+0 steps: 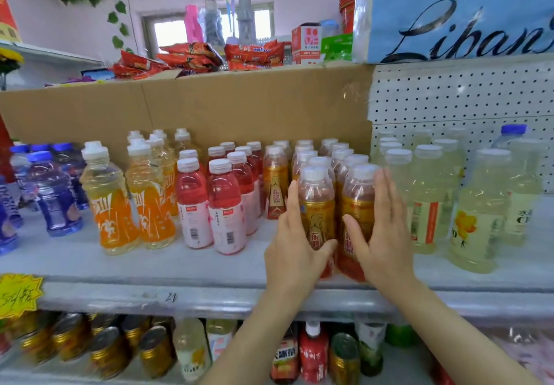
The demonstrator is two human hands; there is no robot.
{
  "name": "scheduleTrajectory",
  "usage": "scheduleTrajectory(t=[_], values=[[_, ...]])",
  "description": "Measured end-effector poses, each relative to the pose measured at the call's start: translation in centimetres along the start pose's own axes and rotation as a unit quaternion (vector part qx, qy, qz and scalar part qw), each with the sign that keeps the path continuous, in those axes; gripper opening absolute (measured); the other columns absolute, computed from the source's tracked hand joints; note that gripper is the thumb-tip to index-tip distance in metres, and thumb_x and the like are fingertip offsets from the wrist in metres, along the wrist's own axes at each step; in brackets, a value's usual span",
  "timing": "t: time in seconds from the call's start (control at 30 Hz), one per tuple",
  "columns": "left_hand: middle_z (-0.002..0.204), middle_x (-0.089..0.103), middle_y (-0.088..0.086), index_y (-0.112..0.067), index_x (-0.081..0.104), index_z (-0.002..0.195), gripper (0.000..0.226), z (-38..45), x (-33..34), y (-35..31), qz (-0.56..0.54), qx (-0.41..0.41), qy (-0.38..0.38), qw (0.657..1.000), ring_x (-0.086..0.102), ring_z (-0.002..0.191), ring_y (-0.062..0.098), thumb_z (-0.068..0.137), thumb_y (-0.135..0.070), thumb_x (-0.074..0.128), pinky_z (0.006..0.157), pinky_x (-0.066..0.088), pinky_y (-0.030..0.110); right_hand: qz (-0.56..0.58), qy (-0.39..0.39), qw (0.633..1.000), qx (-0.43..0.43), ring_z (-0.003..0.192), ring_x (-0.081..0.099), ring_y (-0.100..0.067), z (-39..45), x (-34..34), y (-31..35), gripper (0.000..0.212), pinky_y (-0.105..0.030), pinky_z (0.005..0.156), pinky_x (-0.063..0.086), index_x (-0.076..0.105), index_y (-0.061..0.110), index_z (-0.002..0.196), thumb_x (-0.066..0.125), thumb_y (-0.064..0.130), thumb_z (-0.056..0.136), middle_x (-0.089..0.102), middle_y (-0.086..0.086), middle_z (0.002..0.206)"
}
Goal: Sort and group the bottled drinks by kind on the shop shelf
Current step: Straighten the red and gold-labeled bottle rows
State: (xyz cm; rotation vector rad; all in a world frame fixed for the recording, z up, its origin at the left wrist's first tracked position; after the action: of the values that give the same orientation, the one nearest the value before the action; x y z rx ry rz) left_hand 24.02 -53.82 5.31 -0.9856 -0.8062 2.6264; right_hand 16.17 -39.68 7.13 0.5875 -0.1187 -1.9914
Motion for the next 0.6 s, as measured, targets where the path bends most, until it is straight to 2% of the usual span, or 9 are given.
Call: scheduleTrajectory(t=[0.1, 0.2, 0.27, 0.33, 0.43, 0.6], values=[[0.141, 0.051, -0.003, -0.048, -0.020, 0.153, 0.121, -0.3, -0.9, 0.9, 0.028, -0.020, -0.017, 0.999, 0.057, 0.121, 0.019, 0.082, -0.043, 0.079, 0.092, 0.053, 0.041, 0.020, 0.017, 0.999, 0.022, 0.151, 0.009, -0.014, -0.2, 0.1, -0.2, 0.082, -0.018, 0.114, 0.008, 0.007, 0.017, 0.159, 0.055, 0.041, 0.098, 0.006, -0.005, 0.167], [0.147, 0.049, -0.001, -0.041, -0.020, 0.155, 0.121, 0.1, -2.3, 2.5, 0.049, -0.034, -0.050, 0.997, 0.056, 0.124, 0.020, 0.085, -0.038, 0.078, 0.092, 0.053, 0.040, 0.027, 0.029, 0.999, 0.030, 0.151, 0.010, -0.018, -0.7, 0.2, 0.0, 0.091, -0.020, 0.114, 0.011, 0.006, 0.014, 0.159, 0.065, 0.035, 0.092, 0.007, -0.008, 0.166], [0.147, 0.049, 0.002, -0.038, -0.021, 0.156, 0.120, 1.0, -2.4, 3.7, 0.060, -0.045, -0.054, 0.996, 0.057, 0.123, 0.023, 0.087, -0.033, 0.077, 0.091, 0.051, 0.039, 0.033, 0.039, 0.997, 0.051, 0.151, 0.010, -0.019, -1.0, 0.4, -0.3, 0.097, -0.026, 0.116, 0.014, 0.002, 0.014, 0.159, 0.068, 0.033, 0.091, 0.008, -0.009, 0.166], [0.146, 0.050, 0.007, -0.033, -0.022, 0.156, 0.118, 2.3, -2.0, 4.5, 0.085, -0.050, -0.045, 0.994, 0.059, 0.120, 0.027, 0.089, -0.031, 0.075, 0.089, 0.050, 0.039, 0.058, 0.053, 0.994, 0.074, 0.151, 0.012, -0.019, -1.3, 0.6, -0.7, 0.099, -0.029, 0.116, 0.017, -0.002, 0.017, 0.159, 0.068, 0.035, 0.091, 0.010, -0.007, 0.165], [0.145, 0.048, 0.013, -0.027, -0.024, 0.156, 0.116, 4.4, -0.8, 5.2, 0.125, -0.058, -0.028, 0.990, 0.063, 0.112, 0.032, 0.091, -0.031, 0.072, 0.085, 0.051, 0.041, 0.093, 0.069, 0.989, 0.097, 0.151, 0.015, -0.016, -1.6, 0.7, -1.0, 0.099, -0.026, 0.113, 0.017, -0.006, 0.020, 0.158, 0.065, 0.038, 0.092, 0.011, -0.004, 0.165], [0.150, 0.036, 0.021, -0.021, -0.026, 0.155, 0.113, 7.2, 1.6, 6.1, 0.137, -0.081, 0.005, 0.987, 0.060, 0.114, 0.038, 0.093, -0.024, 0.069, 0.087, 0.051, 0.047, 0.113, 0.080, 0.985, 0.104, 0.150, 0.015, -0.014, -1.6, 0.9, -1.0, 0.098, -0.026, 0.113, 0.017, -0.007, 0.020, 0.158, 0.063, 0.038, 0.093, 0.012, -0.004, 0.165]])
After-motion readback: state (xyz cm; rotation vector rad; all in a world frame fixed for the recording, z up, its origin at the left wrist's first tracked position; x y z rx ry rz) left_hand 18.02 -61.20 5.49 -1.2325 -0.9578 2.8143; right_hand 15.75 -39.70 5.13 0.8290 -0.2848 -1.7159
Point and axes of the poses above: each hand's wrist, its own z-axis towards the middle knuckle, its own x-axis out of the palm, y = z × x, the point moved 8 cm from there along z, towards the middle knuckle
